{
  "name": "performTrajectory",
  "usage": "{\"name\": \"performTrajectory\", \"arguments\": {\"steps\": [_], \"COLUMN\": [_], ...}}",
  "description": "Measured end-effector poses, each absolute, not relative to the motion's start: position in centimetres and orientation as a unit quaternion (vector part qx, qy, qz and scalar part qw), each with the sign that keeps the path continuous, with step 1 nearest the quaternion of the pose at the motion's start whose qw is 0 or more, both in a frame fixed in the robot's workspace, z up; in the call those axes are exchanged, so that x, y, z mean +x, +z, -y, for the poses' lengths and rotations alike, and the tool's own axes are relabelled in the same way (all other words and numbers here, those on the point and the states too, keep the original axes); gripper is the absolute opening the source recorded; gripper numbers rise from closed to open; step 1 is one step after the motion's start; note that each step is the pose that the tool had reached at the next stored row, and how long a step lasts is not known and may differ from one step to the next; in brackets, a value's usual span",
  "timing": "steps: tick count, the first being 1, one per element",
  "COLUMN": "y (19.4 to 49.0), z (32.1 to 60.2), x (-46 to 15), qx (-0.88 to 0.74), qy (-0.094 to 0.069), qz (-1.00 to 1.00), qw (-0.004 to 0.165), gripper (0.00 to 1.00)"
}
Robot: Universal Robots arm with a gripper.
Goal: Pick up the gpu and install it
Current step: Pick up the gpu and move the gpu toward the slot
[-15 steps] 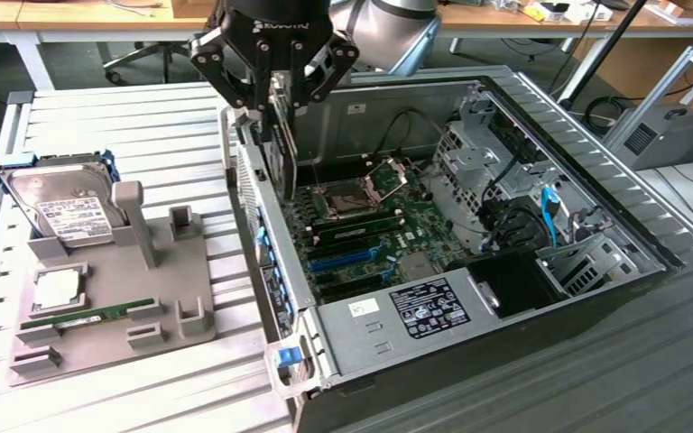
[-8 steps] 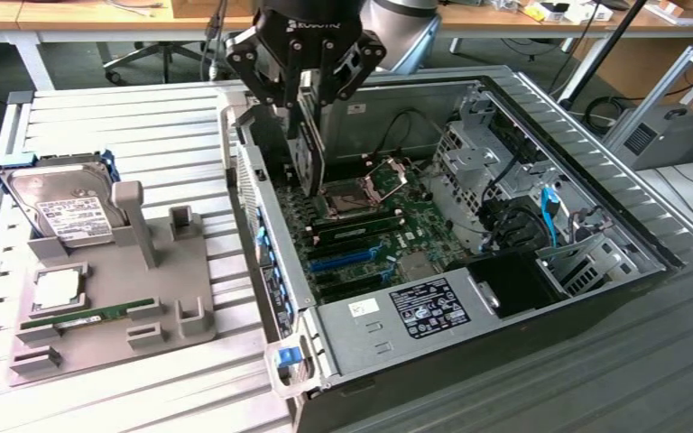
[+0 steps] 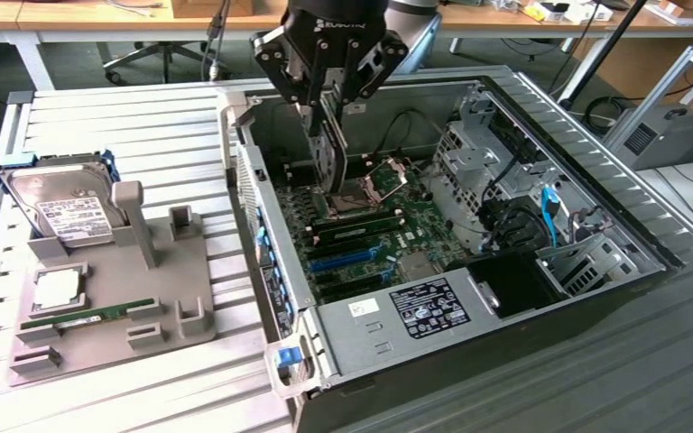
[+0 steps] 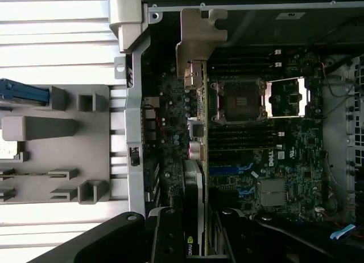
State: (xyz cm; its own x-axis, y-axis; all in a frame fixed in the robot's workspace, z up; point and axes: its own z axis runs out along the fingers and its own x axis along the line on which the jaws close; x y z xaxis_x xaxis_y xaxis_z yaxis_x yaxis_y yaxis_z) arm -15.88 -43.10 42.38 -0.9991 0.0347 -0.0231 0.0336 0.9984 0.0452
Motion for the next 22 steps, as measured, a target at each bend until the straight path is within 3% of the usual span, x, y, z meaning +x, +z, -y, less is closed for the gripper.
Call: {"name": "performTrajectory", "arguments": {"steps": [22], "y": [42.4], "z": [43.1], "x": [-11.0], "qx": [0.017], "qy": [0.022], "qz": [-1.000], "qw": [0.012], "gripper": [0.27]}}
